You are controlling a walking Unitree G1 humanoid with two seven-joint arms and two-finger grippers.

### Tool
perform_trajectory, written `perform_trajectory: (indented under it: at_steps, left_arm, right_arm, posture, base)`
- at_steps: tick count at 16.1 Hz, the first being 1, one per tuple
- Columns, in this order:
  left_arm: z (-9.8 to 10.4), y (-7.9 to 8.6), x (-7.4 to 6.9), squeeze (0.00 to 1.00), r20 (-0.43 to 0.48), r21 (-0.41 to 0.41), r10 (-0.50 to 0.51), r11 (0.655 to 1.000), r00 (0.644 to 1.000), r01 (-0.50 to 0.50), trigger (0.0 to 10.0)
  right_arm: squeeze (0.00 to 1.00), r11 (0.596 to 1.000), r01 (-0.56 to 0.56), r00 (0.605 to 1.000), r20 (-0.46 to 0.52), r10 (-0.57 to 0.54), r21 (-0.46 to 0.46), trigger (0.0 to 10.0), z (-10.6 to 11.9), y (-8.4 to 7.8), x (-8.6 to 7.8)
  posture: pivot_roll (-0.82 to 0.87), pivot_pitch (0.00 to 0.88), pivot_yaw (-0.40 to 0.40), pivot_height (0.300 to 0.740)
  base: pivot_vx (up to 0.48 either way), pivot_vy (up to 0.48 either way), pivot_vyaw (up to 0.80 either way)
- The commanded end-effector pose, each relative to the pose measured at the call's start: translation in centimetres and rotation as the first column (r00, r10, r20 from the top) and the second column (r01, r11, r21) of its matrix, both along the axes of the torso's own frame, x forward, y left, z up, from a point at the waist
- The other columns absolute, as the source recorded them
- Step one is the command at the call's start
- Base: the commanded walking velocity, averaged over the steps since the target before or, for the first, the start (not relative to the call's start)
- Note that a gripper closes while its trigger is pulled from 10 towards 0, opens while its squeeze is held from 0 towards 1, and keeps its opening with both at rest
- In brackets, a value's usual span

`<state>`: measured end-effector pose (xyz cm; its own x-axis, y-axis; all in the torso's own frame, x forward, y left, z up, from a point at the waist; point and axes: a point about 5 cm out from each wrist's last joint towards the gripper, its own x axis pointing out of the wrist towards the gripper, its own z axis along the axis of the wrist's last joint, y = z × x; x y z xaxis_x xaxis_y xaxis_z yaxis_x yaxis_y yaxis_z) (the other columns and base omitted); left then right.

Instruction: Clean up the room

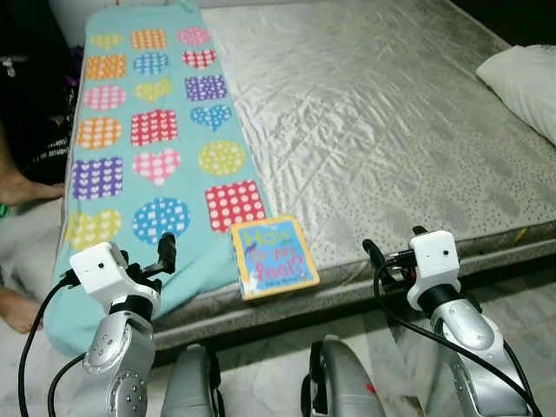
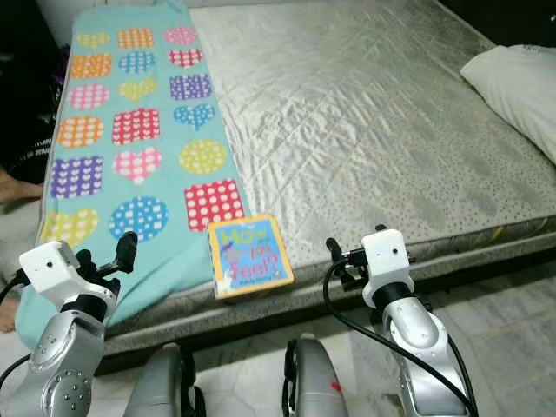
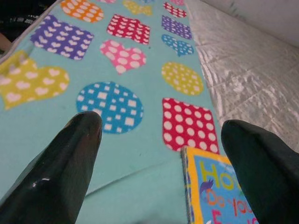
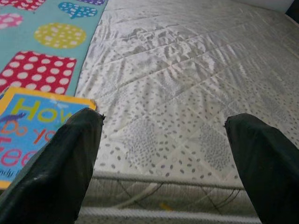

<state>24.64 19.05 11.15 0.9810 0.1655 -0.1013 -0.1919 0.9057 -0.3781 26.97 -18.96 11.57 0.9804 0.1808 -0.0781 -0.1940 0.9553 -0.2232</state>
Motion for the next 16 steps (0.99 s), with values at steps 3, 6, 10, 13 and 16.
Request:
perform_trajectory:
  at_steps: [3, 6, 10, 13, 16]
  left_arm:
    - [-0.3, 0.2, -0.4, 0.00, -0.023, 0.003, 0.026, 1.000, 0.999, -0.026, 10.0]
    - [-0.4, 0.4, 0.0, 0.00, -0.025, -0.005, 0.032, 0.999, 0.999, -0.032, 10.0]
    - [-0.2, 1.2, 0.6, 0.00, -0.016, 0.003, 0.053, 0.999, 0.998, -0.053, 10.0]
    - [-0.2, 1.4, 1.1, 0.00, -0.015, 0.004, 0.056, 0.998, 0.998, -0.056, 10.0]
    - [-0.7, 1.3, 2.5, 0.00, -0.039, -0.024, 0.021, 0.999, 0.999, -0.022, 10.0]
  right_arm:
    - [0.00, 0.999, -0.020, 1.000, 0.004, 0.020, -0.027, 10.0, 0.2, 0.0, 0.1]
    - [0.00, 0.999, -0.017, 1.000, 0.008, 0.017, -0.035, 10.0, 0.3, -0.3, 0.1]
    - [0.00, 0.998, -0.001, 1.000, 0.004, 0.001, -0.061, 10.0, 0.2, -1.0, 0.2]
    - [0.00, 0.995, 0.015, 1.000, 0.013, -0.014, -0.095, 10.0, 0.3, -1.4, 0.2]
    - [0.00, 0.992, 0.047, 0.998, 0.034, -0.043, -0.114, 10.0, 1.0, -2.3, 0.3]
  posture:
    - [-0.08, 0.226, -0.033, 0.595]
    - [-0.09, 0.227, -0.034, 0.560]
    - [-0.09, 0.223, -0.035, 0.560]
    - [-0.10, 0.216, -0.037, 0.560]
    - [-0.11, 0.226, -0.035, 0.560]
  base:
    - [0.000, 0.000, 0.00]
    - [0.000, 0.000, 0.00]
    - [0.000, 0.000, 0.00]
    - [0.000, 0.000, 0.00]
    - [0.000, 0.000, 0.00]
